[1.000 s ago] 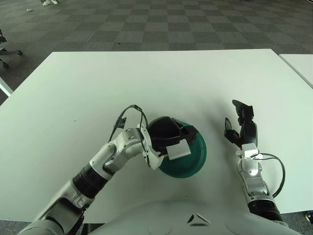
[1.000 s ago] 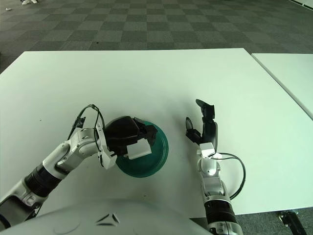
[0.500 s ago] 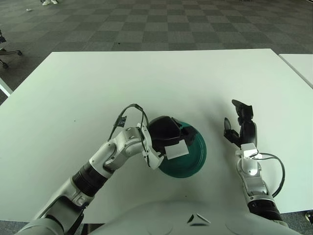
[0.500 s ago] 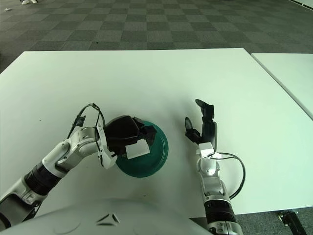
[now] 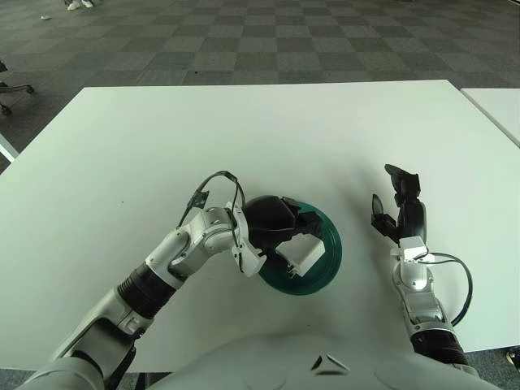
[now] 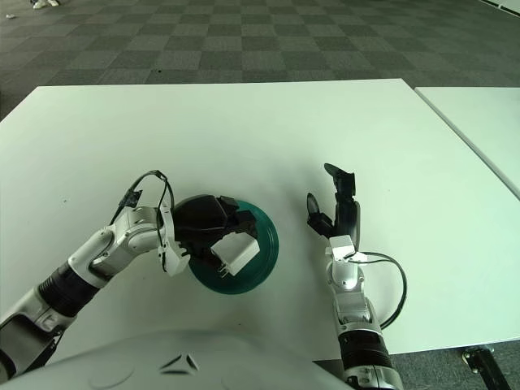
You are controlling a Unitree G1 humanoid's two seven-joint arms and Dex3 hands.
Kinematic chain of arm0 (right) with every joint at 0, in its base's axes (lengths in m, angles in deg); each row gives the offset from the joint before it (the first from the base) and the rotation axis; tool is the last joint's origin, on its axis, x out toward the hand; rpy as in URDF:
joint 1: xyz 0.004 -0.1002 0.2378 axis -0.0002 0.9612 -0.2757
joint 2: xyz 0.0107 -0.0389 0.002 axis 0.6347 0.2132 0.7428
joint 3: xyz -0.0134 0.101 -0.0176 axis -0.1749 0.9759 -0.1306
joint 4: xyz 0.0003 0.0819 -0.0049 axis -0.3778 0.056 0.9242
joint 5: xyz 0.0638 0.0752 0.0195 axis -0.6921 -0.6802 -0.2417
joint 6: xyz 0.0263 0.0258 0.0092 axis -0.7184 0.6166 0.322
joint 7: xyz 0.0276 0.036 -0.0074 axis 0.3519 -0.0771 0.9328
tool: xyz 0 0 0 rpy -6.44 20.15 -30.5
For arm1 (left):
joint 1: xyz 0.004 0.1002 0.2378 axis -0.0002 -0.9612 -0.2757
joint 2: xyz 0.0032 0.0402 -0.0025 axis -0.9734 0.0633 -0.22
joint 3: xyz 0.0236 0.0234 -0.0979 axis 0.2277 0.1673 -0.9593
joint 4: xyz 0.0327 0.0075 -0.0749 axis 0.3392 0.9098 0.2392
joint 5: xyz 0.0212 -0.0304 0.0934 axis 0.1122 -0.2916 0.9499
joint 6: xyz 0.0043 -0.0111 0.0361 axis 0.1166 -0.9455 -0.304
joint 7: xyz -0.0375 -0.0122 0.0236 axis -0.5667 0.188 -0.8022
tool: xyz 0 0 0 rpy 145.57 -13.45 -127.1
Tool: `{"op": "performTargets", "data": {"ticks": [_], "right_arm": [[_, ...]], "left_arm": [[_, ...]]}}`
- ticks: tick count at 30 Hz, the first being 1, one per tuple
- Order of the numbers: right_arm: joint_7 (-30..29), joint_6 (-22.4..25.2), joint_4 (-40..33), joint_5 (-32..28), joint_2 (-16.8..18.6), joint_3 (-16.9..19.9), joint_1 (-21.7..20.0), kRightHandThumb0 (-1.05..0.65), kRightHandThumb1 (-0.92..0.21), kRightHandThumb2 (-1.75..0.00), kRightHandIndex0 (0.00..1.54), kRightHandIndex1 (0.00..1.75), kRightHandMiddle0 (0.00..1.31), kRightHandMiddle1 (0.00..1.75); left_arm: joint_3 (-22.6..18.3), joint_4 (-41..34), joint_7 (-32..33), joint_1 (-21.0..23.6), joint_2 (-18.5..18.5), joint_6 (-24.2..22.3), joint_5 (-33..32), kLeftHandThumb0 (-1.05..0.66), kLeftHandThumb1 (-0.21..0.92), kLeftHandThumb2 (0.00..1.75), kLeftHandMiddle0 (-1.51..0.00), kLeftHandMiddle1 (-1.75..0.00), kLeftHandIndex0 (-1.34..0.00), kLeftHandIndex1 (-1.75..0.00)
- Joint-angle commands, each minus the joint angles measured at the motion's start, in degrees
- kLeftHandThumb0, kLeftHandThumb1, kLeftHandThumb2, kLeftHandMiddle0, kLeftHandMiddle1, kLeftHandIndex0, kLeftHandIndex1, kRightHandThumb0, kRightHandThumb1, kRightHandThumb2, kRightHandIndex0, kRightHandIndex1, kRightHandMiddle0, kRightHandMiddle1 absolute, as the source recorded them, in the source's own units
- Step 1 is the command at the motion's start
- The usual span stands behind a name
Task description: Put the charger into the plate.
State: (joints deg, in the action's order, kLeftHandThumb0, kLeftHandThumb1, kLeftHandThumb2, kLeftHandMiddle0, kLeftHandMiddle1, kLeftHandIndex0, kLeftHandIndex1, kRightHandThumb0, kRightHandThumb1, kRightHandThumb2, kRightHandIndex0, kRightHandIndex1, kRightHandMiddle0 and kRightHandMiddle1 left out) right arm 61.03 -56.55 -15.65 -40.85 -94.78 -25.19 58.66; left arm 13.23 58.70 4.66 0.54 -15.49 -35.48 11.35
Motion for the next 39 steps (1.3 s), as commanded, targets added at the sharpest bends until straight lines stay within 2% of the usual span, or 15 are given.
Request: {"op": "performTargets", "data": {"ticks": [1,8,14,21,23,25,27,29,31,34,36,37,38,39], "right_arm": [[-0.46,0.0,8.66,0.83,3.92,-2.22,4.28,-0.78,-0.92,-0.65,0.28,0.0,0.0,0.94],[-0.5,0.08,8.93,0.84,3.93,-2.21,3.97,-0.78,-0.92,-0.65,0.28,0.0,0.0,0.94],[-0.53,0.08,9.18,0.84,3.93,-2.2,3.76,-0.78,-0.92,-0.65,0.28,0.0,0.0,0.94],[-0.55,0.05,9.35,0.85,3.93,-2.19,3.64,-0.78,-0.92,-0.65,0.28,0.0,0.0,0.94],[-0.55,0.04,9.36,0.85,3.94,-2.19,3.63,-0.78,-0.92,-0.65,0.28,0.0,0.0,0.94],[-0.53,0.07,9.09,0.86,3.95,-2.21,3.81,-0.78,-0.92,-0.65,0.28,0.0,0.0,0.94],[-0.53,0.08,8.98,0.87,3.95,-2.22,3.89,-0.78,-0.92,-0.65,0.28,0.0,0.0,0.94],[-0.49,0.0,8.83,0.84,3.92,-2.21,4.08,-0.78,-0.92,-0.65,0.28,0.0,0.0,0.94],[-0.47,-0.04,8.78,0.83,3.9,-2.2,4.16,-0.78,-0.92,-0.65,0.28,0.0,0.0,0.94],[-0.37,-0.06,8.55,0.75,3.83,-2.14,4.35,-0.78,-0.92,-0.65,0.28,0.0,0.0,0.94],[-0.23,-0.11,8.34,0.63,3.72,-2.06,4.54,-0.78,-0.92,-0.65,0.28,0.0,0.0,0.94],[-0.17,-0.12,8.27,0.58,3.68,-2.02,4.6,-0.78,-0.92,-0.65,0.28,0.0,0.0,0.94],[-0.07,-0.13,8.18,0.48,3.59,-1.95,4.66,-0.78,-0.92,-0.65,0.28,0.0,0.0,0.94],[0.03,-0.11,8.1,0.38,3.51,-1.88,4.69,-0.78,-0.92,-0.65,0.28,0.0,0.0,0.94]], "left_arm": [[-1.11,-2.08,-1.28,1.43,-0.6,-0.66,-0.71,-1.05,0.92,0.98,-0.15,-0.08,0.0,-0.37],[-1.45,-3.58,-2.06,1.11,-0.74,-2.64,1.08,-1.05,0.92,0.98,-0.07,-0.01,0.0,-0.16],[-1.45,-4.0,-0.89,0.82,-0.85,-2.83,3.17,-1.05,0.92,0.98,-0.02,0.0,0.0,-0.04],[-2.65,-4.67,1.36,0.14,-1.62,-1.45,4.14,-1.05,0.92,0.95,0.0,0.0,0.0,0.0],[-4.92,-6.19,1.23,0.03,-2.66,-1.79,2.41,-1.05,0.92,0.94,0.0,0.0,0.0,0.0],[-6.18,-6.82,2.16,-0.88,-2.1,-2.88,2.04,-1.05,0.92,0.93,0.0,0.0,0.0,0.0],[-7.51,-6.33,5.35,-3.12,0.96,-5.65,1.57,-1.05,0.92,0.92,0.0,0.0,0.0,0.0],[-10.13,-4.83,9.62,-6.65,5.83,-10.04,-2.06,-1.05,0.92,0.91,0.0,0.0,0.0,0.0],[-11.78,-3.76,12.17,-8.94,8.4,-12.37,-4.88,-1.05,0.92,0.88,-0.01,0.0,-0.02,-0.01],[-15.62,2.39,20.58,-13.52,14.28,-10.93,-12.48,-1.05,0.92,0.84,-0.04,-0.02,-0.06,-0.04],[-18.34,5.65,25.8,-16.49,19.22,-9.24,-18.34,-1.05,0.92,0.82,-0.11,-0.02,-0.03,-0.21],[-20.51,5.94,28.62,-18.56,24.03,-8.83,-24.38,-1.04,0.92,0.81,-0.14,-0.02,-0.02,-0.29],[-21.73,5.84,30.36,-19.82,27.2,-8.63,-28.31,-1.02,0.92,0.83,-0.2,-0.03,-0.01,-0.42],[-22.45,5.75,31.37,-20.52,29.18,-8.53,-30.68,-1.02,0.92,0.83,-0.21,-0.03,-0.01,-0.46]]}}
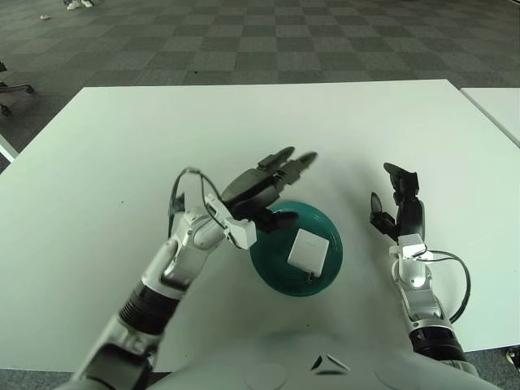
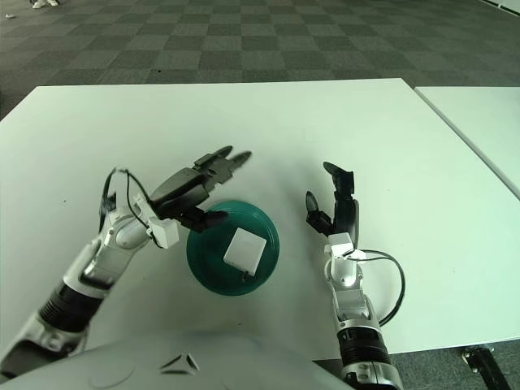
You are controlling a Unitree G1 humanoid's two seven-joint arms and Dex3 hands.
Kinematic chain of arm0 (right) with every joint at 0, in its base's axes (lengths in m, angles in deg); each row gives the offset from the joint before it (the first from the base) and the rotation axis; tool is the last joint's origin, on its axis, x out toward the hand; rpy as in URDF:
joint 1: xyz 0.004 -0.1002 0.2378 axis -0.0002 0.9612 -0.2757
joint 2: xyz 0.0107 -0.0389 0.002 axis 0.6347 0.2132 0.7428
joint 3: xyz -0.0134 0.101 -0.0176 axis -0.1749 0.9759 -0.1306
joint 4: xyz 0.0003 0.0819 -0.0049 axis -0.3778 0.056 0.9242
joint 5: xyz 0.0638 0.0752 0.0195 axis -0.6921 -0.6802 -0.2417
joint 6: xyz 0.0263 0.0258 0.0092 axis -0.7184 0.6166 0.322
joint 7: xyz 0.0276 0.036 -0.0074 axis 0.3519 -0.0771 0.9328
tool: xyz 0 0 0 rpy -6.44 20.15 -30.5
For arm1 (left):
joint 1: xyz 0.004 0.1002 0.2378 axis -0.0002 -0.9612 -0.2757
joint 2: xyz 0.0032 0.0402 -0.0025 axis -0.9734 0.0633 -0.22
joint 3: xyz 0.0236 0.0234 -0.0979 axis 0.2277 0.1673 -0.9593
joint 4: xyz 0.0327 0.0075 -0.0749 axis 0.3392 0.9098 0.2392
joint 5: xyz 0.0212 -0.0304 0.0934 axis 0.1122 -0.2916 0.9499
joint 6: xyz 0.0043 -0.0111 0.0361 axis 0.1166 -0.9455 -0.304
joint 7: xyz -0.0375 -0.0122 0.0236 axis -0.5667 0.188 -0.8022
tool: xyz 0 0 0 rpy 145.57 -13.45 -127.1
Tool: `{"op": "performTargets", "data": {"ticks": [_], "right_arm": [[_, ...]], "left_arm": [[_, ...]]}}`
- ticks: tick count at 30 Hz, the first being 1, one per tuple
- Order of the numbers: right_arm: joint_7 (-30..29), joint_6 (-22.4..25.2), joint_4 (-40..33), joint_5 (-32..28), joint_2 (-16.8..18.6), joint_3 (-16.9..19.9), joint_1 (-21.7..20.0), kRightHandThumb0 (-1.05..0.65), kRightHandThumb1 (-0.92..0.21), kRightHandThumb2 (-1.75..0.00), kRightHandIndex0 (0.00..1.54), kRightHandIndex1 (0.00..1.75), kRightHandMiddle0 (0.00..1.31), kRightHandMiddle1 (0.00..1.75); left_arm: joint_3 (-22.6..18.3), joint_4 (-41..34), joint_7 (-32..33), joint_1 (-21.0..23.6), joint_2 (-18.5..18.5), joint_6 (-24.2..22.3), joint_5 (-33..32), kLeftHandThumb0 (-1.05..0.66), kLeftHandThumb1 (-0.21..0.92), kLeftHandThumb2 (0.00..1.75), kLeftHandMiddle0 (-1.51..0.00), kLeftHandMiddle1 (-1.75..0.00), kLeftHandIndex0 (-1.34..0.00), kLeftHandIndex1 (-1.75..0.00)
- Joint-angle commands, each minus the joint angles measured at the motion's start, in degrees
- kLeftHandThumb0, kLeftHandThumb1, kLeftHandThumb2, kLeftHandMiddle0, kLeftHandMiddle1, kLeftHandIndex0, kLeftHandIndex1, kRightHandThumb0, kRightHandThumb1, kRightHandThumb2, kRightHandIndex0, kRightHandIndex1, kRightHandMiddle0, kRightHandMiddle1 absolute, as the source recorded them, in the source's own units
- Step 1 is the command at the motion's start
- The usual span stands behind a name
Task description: Put the charger into the plate.
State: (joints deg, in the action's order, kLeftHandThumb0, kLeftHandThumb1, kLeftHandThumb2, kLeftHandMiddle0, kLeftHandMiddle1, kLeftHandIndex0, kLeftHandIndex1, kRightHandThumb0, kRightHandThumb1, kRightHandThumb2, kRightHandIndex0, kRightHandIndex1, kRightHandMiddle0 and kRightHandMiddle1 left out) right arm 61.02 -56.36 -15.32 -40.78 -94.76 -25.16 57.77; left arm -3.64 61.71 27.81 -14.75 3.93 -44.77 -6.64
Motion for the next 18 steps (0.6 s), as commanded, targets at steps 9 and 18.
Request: {"op": "performTargets", "data": {"ticks": [9,18], "right_arm": [[0.81,-0.14,7.51,-0.44,2.87,-1.35,5.54,-0.78,-0.92,-0.65,0.28,0.0,0.0,0.94],[1.99,-0.59,8.28,-1.43,2.1,-0.35,5.16,-0.78,-0.92,-0.65,0.28,0.0,0.0,0.94]], "left_arm": [[-12.62,4.54,11.22,-12.24,19.41,5.06,-28.79,-0.9,0.92,0.94,-0.37,-0.07,0.0,-0.86],[-11.17,9.64,16.74,-15.23,14.8,10.85,-20.12,-0.9,0.92,1.03,-0.28,-0.01,0.0,-0.74]]}}
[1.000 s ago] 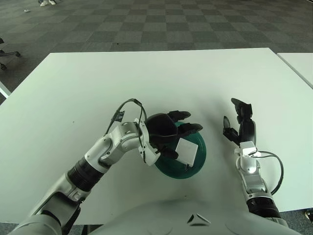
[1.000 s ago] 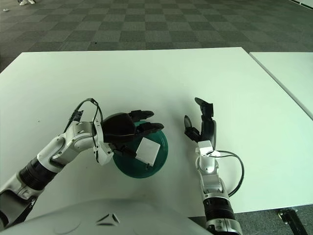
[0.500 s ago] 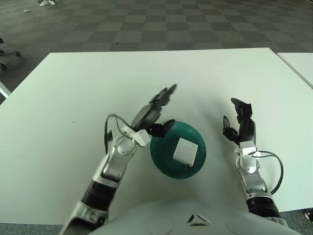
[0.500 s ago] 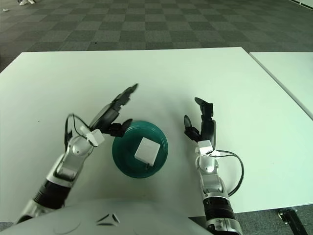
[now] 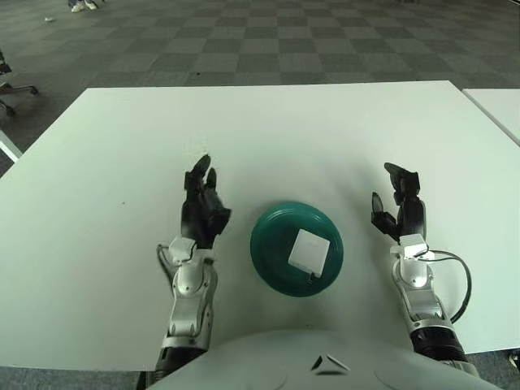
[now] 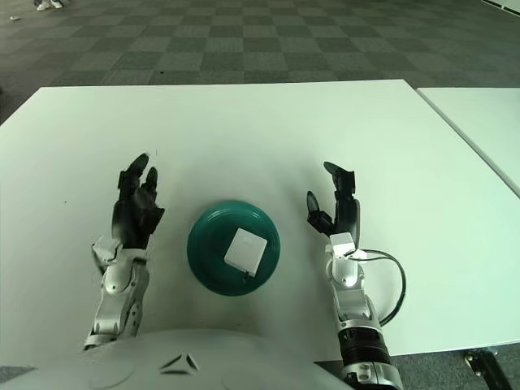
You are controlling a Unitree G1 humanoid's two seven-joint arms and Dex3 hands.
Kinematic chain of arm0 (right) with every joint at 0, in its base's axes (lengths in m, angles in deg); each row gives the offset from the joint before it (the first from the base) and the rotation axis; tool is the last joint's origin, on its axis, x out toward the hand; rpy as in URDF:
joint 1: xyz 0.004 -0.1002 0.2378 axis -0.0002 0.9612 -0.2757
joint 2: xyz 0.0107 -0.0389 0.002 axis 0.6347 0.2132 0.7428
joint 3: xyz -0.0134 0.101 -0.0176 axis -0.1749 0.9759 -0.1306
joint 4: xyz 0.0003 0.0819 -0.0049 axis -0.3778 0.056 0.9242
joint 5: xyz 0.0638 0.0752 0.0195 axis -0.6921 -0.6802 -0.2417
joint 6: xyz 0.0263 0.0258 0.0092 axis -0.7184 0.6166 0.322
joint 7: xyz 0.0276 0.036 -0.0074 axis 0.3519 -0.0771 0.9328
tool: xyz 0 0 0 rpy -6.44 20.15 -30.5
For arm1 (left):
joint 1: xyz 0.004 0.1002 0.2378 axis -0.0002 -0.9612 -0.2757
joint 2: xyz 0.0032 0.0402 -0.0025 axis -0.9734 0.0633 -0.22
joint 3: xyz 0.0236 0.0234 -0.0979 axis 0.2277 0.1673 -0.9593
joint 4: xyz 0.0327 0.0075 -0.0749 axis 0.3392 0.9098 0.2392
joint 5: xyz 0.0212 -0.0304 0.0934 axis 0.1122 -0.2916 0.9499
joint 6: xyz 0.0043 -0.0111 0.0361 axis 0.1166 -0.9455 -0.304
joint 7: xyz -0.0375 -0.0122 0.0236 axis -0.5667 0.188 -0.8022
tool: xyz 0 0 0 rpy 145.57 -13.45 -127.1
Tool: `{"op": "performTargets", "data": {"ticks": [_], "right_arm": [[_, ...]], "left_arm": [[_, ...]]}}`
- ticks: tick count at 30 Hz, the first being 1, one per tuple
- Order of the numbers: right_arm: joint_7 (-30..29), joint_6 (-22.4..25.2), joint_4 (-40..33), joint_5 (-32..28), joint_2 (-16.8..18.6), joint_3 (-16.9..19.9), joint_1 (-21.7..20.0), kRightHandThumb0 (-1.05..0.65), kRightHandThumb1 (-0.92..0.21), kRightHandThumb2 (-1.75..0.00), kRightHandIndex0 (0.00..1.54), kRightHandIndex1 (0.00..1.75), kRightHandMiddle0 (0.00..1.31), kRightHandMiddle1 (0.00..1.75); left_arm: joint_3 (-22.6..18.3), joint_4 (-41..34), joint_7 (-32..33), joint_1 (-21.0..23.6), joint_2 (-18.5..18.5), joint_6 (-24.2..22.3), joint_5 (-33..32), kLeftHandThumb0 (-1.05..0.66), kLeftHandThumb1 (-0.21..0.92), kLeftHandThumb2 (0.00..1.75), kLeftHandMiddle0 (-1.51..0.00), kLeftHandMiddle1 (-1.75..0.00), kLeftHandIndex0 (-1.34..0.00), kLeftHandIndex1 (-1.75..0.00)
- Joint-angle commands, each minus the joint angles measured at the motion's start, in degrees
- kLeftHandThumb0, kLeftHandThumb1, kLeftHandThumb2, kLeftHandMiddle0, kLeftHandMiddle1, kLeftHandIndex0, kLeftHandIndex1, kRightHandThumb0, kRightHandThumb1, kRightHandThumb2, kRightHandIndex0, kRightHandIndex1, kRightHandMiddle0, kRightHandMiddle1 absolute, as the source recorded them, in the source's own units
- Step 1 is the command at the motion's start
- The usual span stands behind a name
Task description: Put the charger into the plate.
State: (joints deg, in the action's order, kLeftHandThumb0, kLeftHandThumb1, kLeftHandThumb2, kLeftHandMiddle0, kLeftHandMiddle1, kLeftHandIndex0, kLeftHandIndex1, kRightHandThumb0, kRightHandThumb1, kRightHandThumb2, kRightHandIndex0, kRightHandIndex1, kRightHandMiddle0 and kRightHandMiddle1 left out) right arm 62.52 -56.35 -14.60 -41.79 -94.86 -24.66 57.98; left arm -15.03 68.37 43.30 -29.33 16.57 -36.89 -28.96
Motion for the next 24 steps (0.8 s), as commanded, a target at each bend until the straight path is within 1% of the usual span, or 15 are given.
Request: {"op": "performTargets", "data": {"ticks": [1,7,11,15,19,24], "right_arm": [[0.61,-0.67,7.66,-0.5,2.13,-0.74,4.92,-0.78,-0.92,-0.65,0.28,0.0,0.0,0.94],[1.38,-0.99,8.07,-1.2,1.63,-0.18,4.81,-0.78,-0.92,-0.65,0.28,0.0,0.0,0.94],[1.9,-1.13,8.12,-1.62,1.34,0.21,4.84,-0.78,-0.92,-0.65,0.28,0.0,0.0,0.94],[2.34,-1.17,8.14,-1.93,1.13,0.53,4.81,-0.78,-0.92,-0.65,0.28,0.0,0.0,0.94],[2.93,-1.08,8.17,-2.52,0.71,0.92,4.61,-0.78,-0.92,-0.65,0.28,0.0,0.0,0.94],[3.3,-1.08,8.29,-2.78,0.57,1.15,4.45,-0.78,-0.92,-0.65,0.28,0.0,0.0,0.94]], "left_arm": [[0.05,3.94,1.45,-0.66,1.69,3.85,2.68,-0.91,0.92,1.04,-0.26,-0.01,0.0,-0.72],[-1.27,9.46,2.16,-0.09,-0.09,8.11,4.91,-0.93,0.92,1.06,-0.2,0.0,0.0,-0.62],[-2.69,12.0,2.61,-1.02,-0.9,9.3,5.54,-0.94,0.92,1.08,-0.19,-0.01,0.0,-0.61],[-3.03,11.99,2.79,-2.41,-0.92,9.82,5.85,-0.94,0.92,1.09,-0.21,-0.02,0.0,-0.63],[-2.33,9.31,2.44,-6.74,-0.3,9.37,5.21,-0.94,0.92,1.09,-0.22,-0.02,0.0,-0.65],[-1.32,7.27,2.31,-8.83,0.4,8.13,5.62,-0.93,0.92,1.09,-0.23,-0.02,0.0,-0.66]]}}
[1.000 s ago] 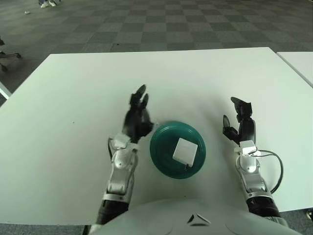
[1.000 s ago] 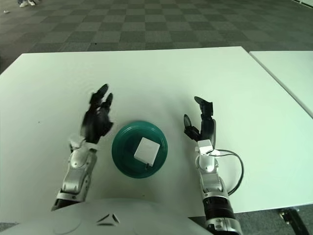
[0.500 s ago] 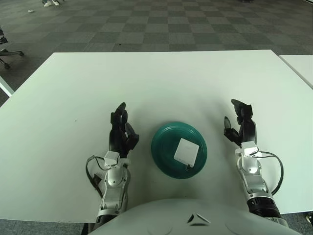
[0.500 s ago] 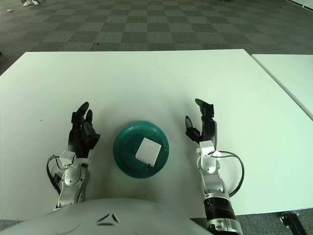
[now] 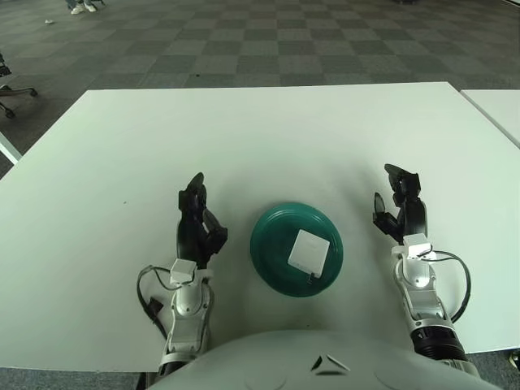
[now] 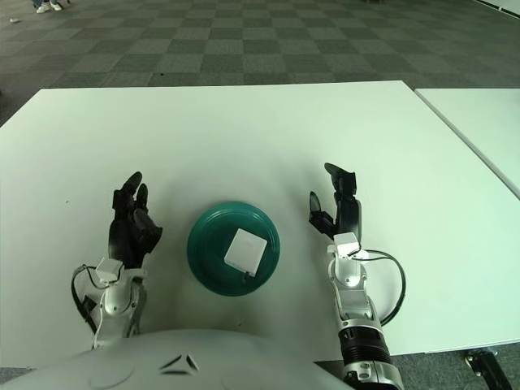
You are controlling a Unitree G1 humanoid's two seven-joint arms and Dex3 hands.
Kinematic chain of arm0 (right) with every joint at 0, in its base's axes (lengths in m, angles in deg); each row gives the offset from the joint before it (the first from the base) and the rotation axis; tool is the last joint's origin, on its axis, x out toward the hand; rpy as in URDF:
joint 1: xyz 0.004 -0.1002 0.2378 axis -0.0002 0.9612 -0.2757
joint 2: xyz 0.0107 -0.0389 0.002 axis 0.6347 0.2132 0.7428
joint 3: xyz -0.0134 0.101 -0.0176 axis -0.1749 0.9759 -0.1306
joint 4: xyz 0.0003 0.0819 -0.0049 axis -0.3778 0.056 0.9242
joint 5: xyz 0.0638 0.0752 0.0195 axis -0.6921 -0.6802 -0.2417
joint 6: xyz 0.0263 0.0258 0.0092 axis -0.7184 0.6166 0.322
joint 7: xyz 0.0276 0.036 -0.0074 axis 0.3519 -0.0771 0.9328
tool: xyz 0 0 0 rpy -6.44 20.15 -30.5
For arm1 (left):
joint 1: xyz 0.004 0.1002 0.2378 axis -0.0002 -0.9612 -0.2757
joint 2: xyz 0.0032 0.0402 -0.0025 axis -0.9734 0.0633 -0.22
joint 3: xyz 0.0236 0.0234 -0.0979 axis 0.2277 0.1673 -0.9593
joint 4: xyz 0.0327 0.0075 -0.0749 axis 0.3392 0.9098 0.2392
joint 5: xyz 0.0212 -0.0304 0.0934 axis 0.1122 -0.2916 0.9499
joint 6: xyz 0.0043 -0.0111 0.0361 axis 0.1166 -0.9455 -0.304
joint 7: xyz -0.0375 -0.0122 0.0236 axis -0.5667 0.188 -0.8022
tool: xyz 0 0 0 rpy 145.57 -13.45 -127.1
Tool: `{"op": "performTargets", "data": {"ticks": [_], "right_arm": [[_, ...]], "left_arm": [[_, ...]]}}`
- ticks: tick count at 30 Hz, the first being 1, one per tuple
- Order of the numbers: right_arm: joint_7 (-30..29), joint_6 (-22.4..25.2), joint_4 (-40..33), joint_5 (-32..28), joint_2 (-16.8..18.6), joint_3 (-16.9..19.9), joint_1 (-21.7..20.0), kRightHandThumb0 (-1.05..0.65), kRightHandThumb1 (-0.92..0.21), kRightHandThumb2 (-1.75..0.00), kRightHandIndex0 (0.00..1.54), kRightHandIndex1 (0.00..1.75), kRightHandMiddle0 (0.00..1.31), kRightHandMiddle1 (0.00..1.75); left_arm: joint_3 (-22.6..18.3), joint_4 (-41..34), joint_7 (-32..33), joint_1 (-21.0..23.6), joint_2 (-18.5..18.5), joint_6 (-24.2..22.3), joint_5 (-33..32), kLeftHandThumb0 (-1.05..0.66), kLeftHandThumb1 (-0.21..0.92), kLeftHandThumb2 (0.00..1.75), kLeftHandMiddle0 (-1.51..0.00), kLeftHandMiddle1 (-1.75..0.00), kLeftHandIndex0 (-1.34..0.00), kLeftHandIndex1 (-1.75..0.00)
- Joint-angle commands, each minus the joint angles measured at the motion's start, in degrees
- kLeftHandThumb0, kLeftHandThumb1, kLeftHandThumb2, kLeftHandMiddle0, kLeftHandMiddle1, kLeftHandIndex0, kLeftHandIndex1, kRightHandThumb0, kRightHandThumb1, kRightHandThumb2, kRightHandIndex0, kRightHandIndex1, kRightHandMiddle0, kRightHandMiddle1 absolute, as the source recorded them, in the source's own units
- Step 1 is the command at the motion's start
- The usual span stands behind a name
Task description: Put the charger into the plate.
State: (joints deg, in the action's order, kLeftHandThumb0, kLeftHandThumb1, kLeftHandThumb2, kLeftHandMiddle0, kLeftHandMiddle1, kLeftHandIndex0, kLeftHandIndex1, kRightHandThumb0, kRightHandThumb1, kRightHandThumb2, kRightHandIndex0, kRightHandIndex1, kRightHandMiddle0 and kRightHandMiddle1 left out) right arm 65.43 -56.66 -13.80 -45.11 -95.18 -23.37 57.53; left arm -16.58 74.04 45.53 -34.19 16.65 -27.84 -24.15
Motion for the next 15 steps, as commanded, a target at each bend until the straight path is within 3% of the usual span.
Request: {"op": "performTargets", "data": {"ticks": [1,9,15], "right_arm": [[0.48,-0.76,7.51,0.47,0.85,-0.07,4.85,-0.78,-0.92,-0.65,0.28,0.0,0.0,0.94],[0.91,-0.72,7.41,0.32,0.8,0.28,4.81,-0.78,-0.92,-0.65,0.28,0.0,0.0,0.94],[1.0,-0.79,7.32,0.43,0.94,0.37,4.94,-0.78,-0.92,-0.65,0.28,0.0,0.0,0.94]], "left_arm": [[0.34,1.41,0.1,-4.08,0.4,-1.07,0.89,-0.93,0.92,1.09,-0.23,-0.02,0.0,-0.66],[1.78,0.23,-0.32,-6.12,1.38,-1.04,0.33,-0.91,0.92,1.07,-0.24,-0.02,0.0,-0.68],[5.53,-3.22,-1.26,-11.17,3.42,-0.95,-2.2,-0.9,0.92,1.03,-0.25,-0.02,0.0,-0.67]]}}
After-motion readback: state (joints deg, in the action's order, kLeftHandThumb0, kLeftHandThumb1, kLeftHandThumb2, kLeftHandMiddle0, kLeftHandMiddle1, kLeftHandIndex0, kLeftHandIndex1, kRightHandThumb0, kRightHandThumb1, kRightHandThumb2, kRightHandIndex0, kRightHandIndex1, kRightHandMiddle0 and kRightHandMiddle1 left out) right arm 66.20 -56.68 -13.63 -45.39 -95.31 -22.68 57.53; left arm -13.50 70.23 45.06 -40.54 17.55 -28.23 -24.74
